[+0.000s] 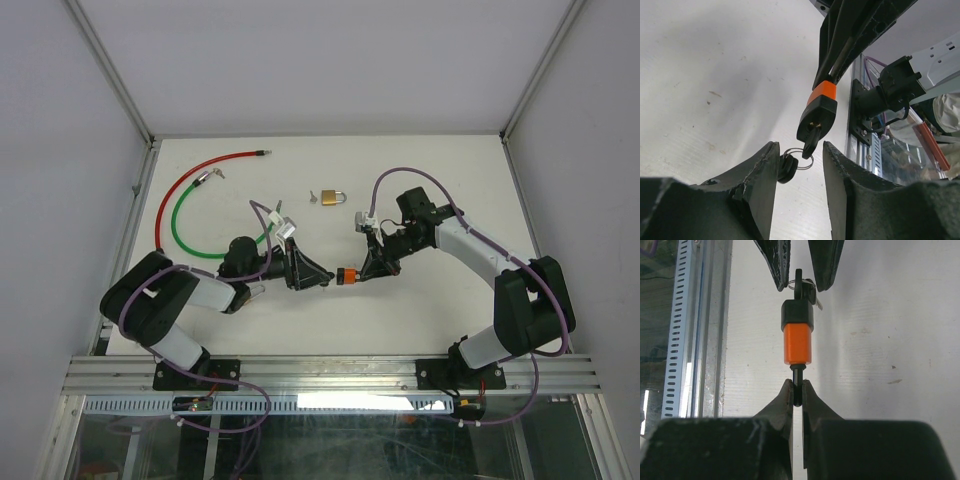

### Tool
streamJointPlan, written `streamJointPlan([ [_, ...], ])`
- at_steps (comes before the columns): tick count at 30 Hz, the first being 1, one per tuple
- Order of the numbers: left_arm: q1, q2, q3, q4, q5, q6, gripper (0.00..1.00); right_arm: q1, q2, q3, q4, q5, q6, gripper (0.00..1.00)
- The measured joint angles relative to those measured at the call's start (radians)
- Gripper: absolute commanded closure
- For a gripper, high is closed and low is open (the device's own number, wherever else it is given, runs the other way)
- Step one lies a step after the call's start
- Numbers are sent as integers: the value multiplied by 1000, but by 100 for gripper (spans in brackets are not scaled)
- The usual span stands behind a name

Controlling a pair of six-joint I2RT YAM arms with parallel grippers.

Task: Lock with the key
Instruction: Lock the lock.

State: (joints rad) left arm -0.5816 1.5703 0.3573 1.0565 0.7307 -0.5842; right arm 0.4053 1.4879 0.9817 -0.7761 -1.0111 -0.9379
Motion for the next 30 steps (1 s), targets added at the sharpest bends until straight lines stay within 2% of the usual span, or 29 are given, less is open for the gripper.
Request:
streamJointPlan([
  [4,0,27,4,29,23,-9,64,0,0,0,0,0,0,100],
  [18,-1,65,22,97,59,-19,65,0,6,0,-1,-1,-3,100],
  [21,-2,66,31,97,59,-21,70,0,9,0,-4,-1,-4,100],
  [25,-7,71,40,97,60,-24,84,0,12,0,-8,-1,-5,100],
  [30,-9,77,45,94,80,2,84,0,12,0,-12,-1,-7,100],
])
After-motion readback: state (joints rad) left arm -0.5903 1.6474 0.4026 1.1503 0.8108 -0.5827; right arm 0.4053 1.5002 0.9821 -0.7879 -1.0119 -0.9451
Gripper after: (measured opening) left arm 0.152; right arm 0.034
